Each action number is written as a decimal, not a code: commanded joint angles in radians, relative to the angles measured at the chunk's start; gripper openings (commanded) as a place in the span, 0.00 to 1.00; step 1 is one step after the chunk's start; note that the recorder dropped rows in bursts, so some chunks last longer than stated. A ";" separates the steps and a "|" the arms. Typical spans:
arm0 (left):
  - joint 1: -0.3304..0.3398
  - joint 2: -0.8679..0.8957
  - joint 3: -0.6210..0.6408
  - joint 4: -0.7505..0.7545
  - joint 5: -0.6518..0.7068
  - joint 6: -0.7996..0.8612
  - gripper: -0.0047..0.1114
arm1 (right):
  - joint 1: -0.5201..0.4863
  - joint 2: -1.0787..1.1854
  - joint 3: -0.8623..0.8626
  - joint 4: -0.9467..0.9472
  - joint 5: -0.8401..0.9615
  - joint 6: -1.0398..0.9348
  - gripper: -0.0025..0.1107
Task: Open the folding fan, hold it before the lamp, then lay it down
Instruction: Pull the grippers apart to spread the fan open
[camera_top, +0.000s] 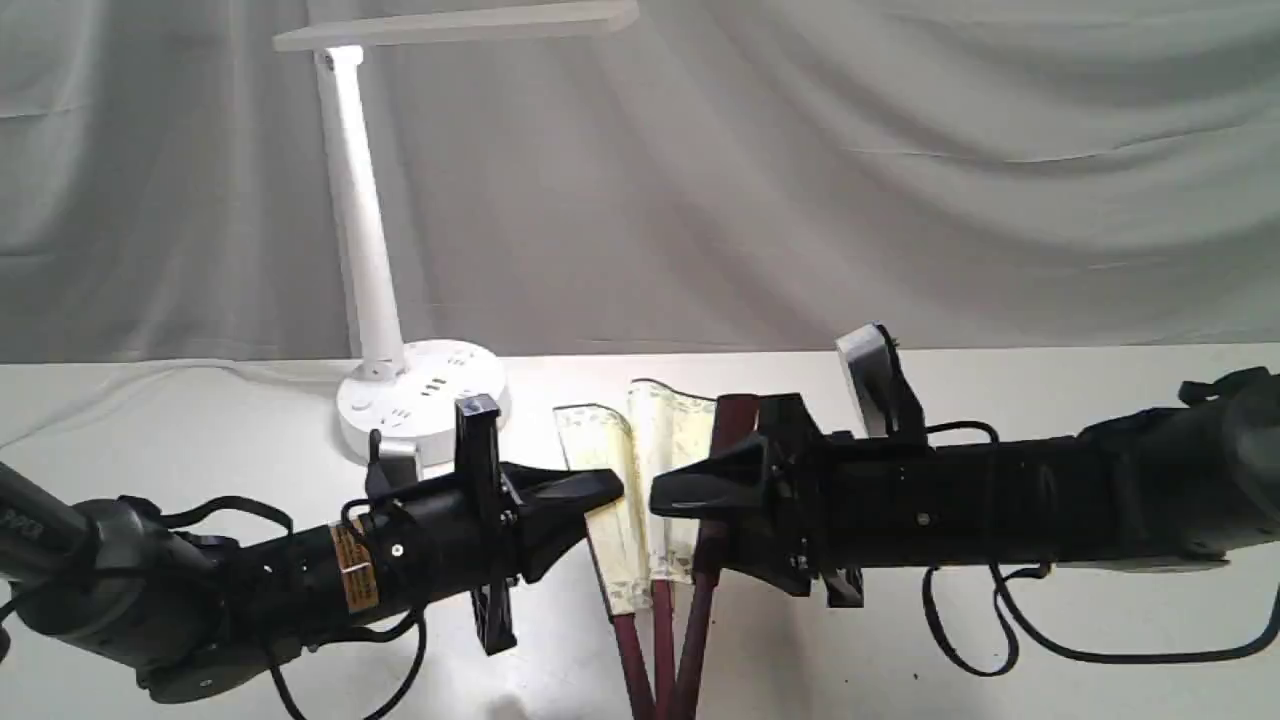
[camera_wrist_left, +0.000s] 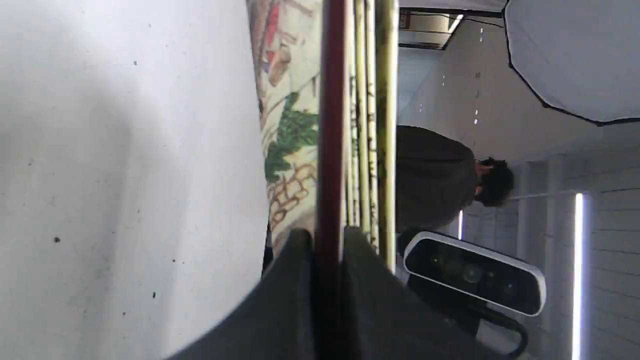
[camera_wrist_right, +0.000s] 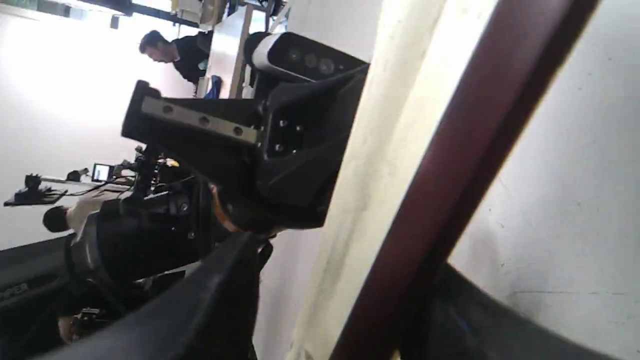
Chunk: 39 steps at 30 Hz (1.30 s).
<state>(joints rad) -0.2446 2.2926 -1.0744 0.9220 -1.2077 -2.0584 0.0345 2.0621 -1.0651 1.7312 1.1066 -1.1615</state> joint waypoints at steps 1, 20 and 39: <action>-0.002 -0.003 -0.002 -0.031 -0.013 -0.004 0.04 | -0.003 -0.008 -0.007 0.013 -0.034 0.002 0.34; -0.002 -0.003 -0.002 -0.240 -0.013 -0.008 0.04 | -0.014 -0.008 -0.023 0.013 -0.155 0.012 0.02; -0.002 -0.007 -0.002 -0.466 -0.013 -0.006 0.04 | -0.143 -0.008 -0.095 0.013 -0.123 0.152 0.02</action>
<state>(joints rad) -0.2466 2.3031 -1.0744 0.5408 -1.1977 -2.0293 -0.0903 2.0578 -1.1589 1.7721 0.9620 -0.9839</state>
